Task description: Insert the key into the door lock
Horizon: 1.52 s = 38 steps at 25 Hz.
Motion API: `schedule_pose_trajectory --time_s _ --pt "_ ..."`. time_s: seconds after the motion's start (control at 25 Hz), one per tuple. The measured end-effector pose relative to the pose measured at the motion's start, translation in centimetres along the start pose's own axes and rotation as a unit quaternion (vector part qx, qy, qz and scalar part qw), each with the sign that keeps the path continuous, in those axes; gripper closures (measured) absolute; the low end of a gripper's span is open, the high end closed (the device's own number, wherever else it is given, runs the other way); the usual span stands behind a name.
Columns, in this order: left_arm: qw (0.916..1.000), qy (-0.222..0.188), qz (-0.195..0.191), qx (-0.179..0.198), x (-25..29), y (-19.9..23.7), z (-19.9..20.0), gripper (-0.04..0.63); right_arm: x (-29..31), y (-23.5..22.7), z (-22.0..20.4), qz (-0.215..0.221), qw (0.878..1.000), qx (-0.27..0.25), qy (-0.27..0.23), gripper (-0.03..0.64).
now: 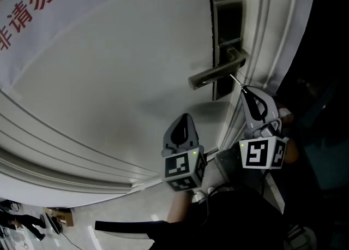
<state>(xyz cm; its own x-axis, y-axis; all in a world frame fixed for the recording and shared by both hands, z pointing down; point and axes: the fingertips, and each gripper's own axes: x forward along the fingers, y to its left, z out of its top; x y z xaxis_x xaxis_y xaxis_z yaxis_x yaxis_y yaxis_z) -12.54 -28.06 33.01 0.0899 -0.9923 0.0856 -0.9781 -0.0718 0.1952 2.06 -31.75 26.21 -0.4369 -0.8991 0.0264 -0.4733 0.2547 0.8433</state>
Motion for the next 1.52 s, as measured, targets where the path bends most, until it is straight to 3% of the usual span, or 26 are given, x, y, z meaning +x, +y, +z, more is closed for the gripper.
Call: schedule_pose_trajectory --time_s 0.08,0.2,1.12,1.52 --pt "1.0000 0.001 0.000 0.001 0.1 0.0 -0.1 0.595 0.3 0.0 -0.1 -0.017 0.998 -0.052 0.010 0.604" --pt "1.0000 0.002 -0.003 0.003 0.3 0.0 0.0 0.595 0.7 0.4 -0.2 -0.022 0.995 -0.091 0.019 0.604" --pt "0.9984 0.007 -0.052 0.020 1.4 -2.1 0.2 0.595 1.5 0.3 0.4 -0.030 0.982 -0.168 0.084 0.604" --pt "0.9972 0.002 -0.070 0.026 1.8 -2.9 0.7 0.595 1.5 0.3 0.7 -0.036 0.967 -0.231 0.104 0.604"
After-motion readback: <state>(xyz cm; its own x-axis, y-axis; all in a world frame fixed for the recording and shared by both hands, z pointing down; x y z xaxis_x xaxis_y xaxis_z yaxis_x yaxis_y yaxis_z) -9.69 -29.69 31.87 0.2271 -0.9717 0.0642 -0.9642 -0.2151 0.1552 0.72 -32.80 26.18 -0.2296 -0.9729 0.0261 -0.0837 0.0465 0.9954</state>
